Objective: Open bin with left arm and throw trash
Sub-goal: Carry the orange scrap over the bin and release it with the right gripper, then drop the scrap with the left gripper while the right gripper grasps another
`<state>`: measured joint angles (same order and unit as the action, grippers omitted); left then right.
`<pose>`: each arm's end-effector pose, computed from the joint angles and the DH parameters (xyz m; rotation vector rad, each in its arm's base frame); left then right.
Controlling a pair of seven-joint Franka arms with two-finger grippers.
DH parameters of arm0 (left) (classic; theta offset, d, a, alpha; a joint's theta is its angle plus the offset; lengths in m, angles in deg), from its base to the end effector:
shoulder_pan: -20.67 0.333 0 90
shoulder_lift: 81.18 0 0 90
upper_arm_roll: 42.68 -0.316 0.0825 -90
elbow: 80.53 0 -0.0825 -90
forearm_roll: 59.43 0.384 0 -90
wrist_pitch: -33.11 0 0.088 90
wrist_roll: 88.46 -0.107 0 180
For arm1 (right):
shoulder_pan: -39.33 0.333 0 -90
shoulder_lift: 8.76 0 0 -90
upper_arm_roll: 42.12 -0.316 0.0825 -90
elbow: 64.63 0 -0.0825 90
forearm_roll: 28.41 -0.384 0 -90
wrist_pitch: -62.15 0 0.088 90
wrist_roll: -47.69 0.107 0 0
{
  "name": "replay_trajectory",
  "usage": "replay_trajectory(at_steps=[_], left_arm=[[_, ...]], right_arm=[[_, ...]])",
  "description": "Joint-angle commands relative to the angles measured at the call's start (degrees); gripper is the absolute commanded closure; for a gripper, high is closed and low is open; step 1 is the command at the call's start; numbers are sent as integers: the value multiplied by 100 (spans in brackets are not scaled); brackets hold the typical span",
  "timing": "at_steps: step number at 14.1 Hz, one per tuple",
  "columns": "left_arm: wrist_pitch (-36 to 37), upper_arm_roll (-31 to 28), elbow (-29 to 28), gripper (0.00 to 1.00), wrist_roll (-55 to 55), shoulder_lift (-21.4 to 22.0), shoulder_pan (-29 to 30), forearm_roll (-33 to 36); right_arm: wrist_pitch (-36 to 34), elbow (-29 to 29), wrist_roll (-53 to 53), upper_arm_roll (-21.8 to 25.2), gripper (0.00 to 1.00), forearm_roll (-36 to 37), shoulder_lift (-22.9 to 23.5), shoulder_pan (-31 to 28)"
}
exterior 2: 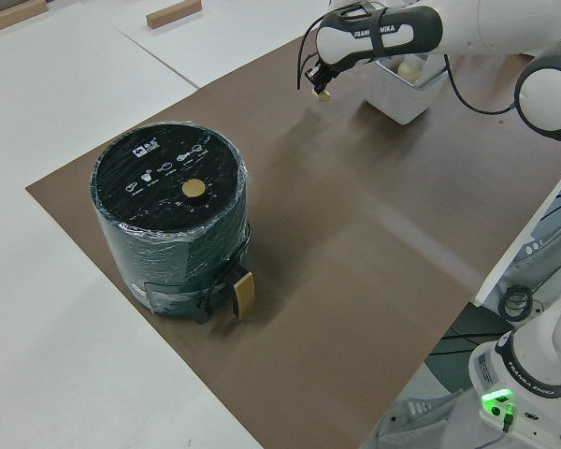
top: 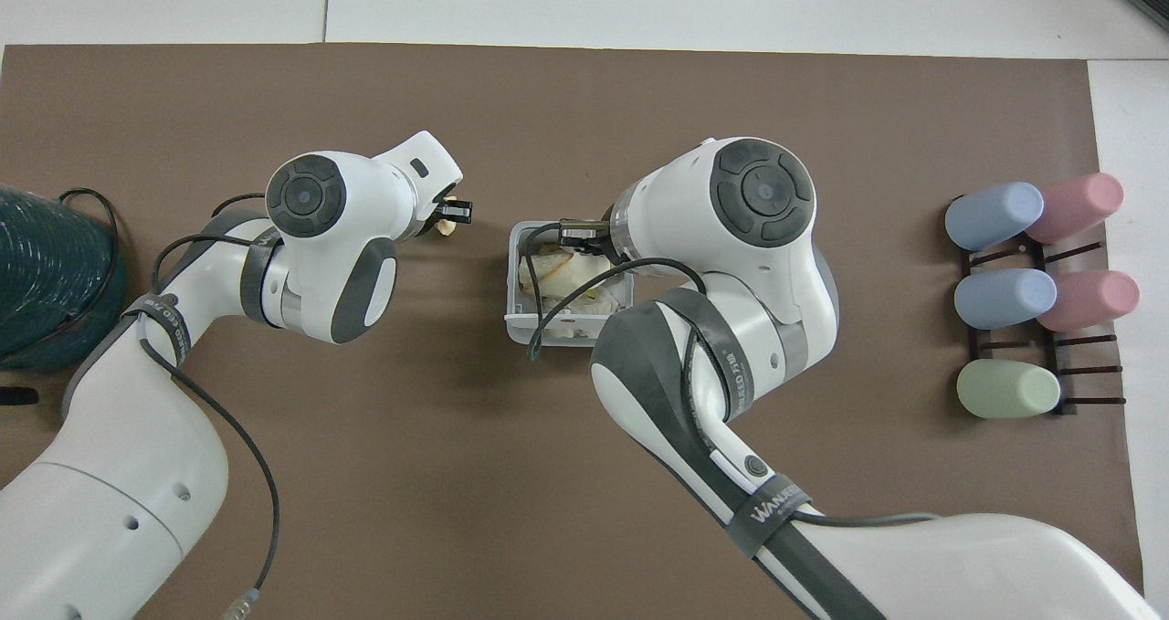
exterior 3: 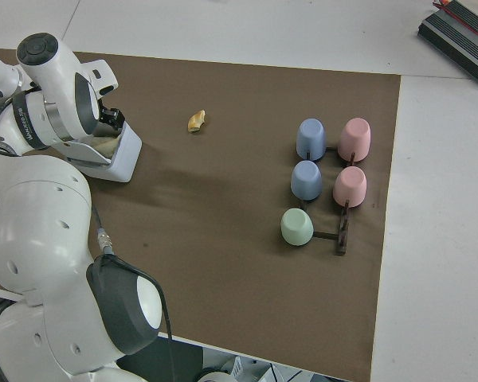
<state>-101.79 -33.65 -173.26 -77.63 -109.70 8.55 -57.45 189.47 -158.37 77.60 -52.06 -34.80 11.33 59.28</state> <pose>0.6632 -0.2394 0.3629 3.0011 -0.2610 0.3371 0.5951 0.3305 0.4417 -2.8807 0.1080 -0.1894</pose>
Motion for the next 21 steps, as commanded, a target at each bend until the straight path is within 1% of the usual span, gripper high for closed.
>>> replay_trajectory(at_steps=[1, 3, 4, 5, 7, 8, 11, 13, 14, 15, 16, 17, 18, 19, 20, 21], left_arm=[[648, 10, 686, 100, -10, -163, 17, 40], [1288, 54, 739, 100, 51, 257, -61, 5], [1465, 107, 739, 100, 68, 425, -79, -135], [1580, 211, 722, 100, 173, 548, -140, -362], [1766, 230, 722, 100, 803, 593, -560, -426], [1766, 230, 687, 100, 1042, 611, -763, -426], [1731, 239, 398, 100, 1220, 768, -1168, -426], [1792, 248, 291, 46, 1220, 830, -1204, -426], [1853, 239, 300, 36, 1220, 831, -1239, -435], [1941, 239, 361, 31, 1220, 822, -1240, -426], [1977, 239, 414, 27, 1211, 822, -1222, -426], [2003, 221, 440, 25, 1211, 822, -1187, -426], [2108, 186, 501, 25, 1211, 839, -1161, -418], [2379, 169, 702, 25, 1203, 883, -1073, -417], [2703, 160, 887, 25, 1185, 909, -890, -391], [3089, 177, 1045, 26, 1133, 910, -653, -374]], right_arm=[[144, -4, -38, 10, 0, 321, 3, -202], [476, 5, -38, 10, 0, 708, 90, -535], [556, 40, -29, 19, 0, 866, 195, -606], [661, 66, -38, 19, 0, 1173, 275, -694], [785, 75, -38, 19, 0, 1517, 468, -1036], [786, 75, -38, 19, 0, 1597, 625, -1063], [786, 198, -29, 28, 0, 2114, 1109, -1195], [951, 198, -29, 28, 0, 2370, 1399, -1318], [1083, 190, -20, 36, 0, 2441, 1435, -1327], [1093, 181, -29, 36, 9, 2494, 1470, -1406], [1111, 172, -20, 36, 22, 2538, 1514, -1424], [1154, 172, -12, 36, 29, 2581, 1584, -1424], [1285, 137, -20, 36, 30, 2591, 1602, -1424], [1304, 137, -29, 36, 33, 2591, 1611, -1441], [1304, 137, -29, 36, 39, 2591, 1611, -1442], [1295, 128, -29, 36, 43, 2591, 1611, -1442]])
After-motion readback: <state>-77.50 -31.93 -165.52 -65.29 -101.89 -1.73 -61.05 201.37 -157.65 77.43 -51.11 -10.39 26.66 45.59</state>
